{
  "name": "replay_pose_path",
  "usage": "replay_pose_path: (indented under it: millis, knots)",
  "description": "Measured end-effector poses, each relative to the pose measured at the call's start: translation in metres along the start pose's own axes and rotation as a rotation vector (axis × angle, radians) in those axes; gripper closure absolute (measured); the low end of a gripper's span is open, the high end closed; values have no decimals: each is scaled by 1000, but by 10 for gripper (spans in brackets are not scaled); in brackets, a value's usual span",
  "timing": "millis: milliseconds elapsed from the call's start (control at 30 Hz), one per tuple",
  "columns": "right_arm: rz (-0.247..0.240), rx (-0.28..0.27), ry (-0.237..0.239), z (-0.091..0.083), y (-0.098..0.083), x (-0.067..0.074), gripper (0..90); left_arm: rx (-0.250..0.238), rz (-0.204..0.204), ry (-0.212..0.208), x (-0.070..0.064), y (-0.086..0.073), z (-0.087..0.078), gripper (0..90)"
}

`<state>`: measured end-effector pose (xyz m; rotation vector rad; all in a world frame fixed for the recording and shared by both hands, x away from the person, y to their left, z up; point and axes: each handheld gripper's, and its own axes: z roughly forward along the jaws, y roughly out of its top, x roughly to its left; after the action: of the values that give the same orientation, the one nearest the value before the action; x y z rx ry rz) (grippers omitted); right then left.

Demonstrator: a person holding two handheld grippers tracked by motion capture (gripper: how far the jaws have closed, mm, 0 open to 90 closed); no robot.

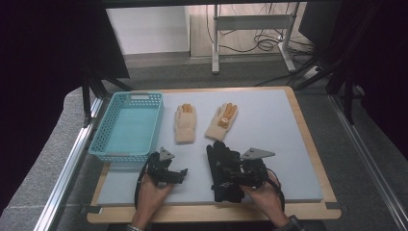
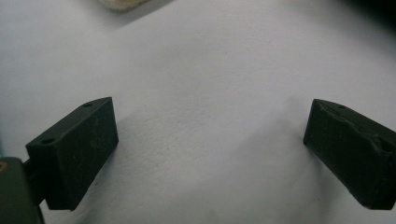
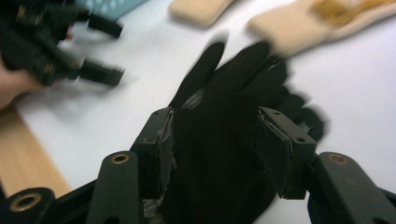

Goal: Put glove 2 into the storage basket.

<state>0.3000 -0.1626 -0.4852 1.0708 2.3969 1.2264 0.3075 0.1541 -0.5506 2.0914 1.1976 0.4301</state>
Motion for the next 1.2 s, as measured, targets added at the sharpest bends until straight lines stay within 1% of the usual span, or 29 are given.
replay_pose_path:
  millis: [33,67,133,167,200,233,267,300,333,367,433,467,500,533,633,667,733,767,800,867,900,967,1000,1033,1067,1100,1133,1167,1200]
  knots:
    - [6,-6,-7,-2,4,-5,468,0,0,0,0,0,0,35]
    - [7,-11,-13,-1,8,-12,493,0,0,0,0,0,0,35]
    - [2,-14,-31,5,15,-25,540,-1,-1,1,0,0,0,35]
    - [18,2,-18,18,22,-40,550,-3,-4,0,0,0,0,35]
    - [33,17,9,26,25,-47,549,0,0,0,0,0,0,35]
    - [33,17,9,26,25,-47,549,0,-1,0,0,0,0,35]
    - [47,28,27,32,27,-52,537,0,-1,0,0,0,0,35]
    - [67,52,47,43,30,-57,527,0,0,-1,0,0,0,35]
    - [81,65,68,51,32,-61,533,0,0,-1,0,0,0,35]
    - [99,80,88,59,33,-64,561,0,0,-1,0,0,0,35]
    - [113,116,103,70,34,-66,765,0,0,0,0,0,0,35]
    - [121,105,100,71,34,-66,854,0,0,0,0,0,0,35]
    - [121,105,100,71,34,-66,854,0,-1,0,0,0,0,35]
    - [111,95,95,67,35,-64,858,0,0,0,0,0,0,35]
    - [46,62,37,50,38,-55,859,0,-1,-1,0,0,0,35]
    - [38,53,17,44,38,-53,858,0,-1,-1,0,0,0,35]
    - [31,38,-4,36,37,-54,850,0,-1,-1,0,0,0,35]
    - [27,36,-6,36,37,-56,840,0,-1,-1,0,0,0,35]
    - [26,39,-6,38,35,-58,812,0,-1,-1,0,0,0,35]
    - [31,44,-3,45,32,-65,722,0,0,0,0,0,0,35]
    - [35,38,4,45,31,-67,691,1,-1,-1,0,0,0,35]
    - [28,15,17,41,30,-68,662,1,0,0,0,0,0,35]
    - [-3,4,21,32,28,-67,665,1,-1,-1,0,0,0,35]
    - [-3,4,21,32,28,-67,665,1,0,0,0,0,0,35]
    - [-19,1,18,29,27,-67,680,1,0,0,0,0,0,35]
    - [-36,0,19,22,25,-66,708,1,0,0,0,0,0,35]
    - [-50,4,26,11,19,-66,776,1,-1,-1,0,0,0,35]
    - [-50,4,26,11,19,-66,776,1,-1,-1,0,0,0,35]
    - [-56,7,31,7,15,-66,810,1,-1,-2,0,0,0,35]
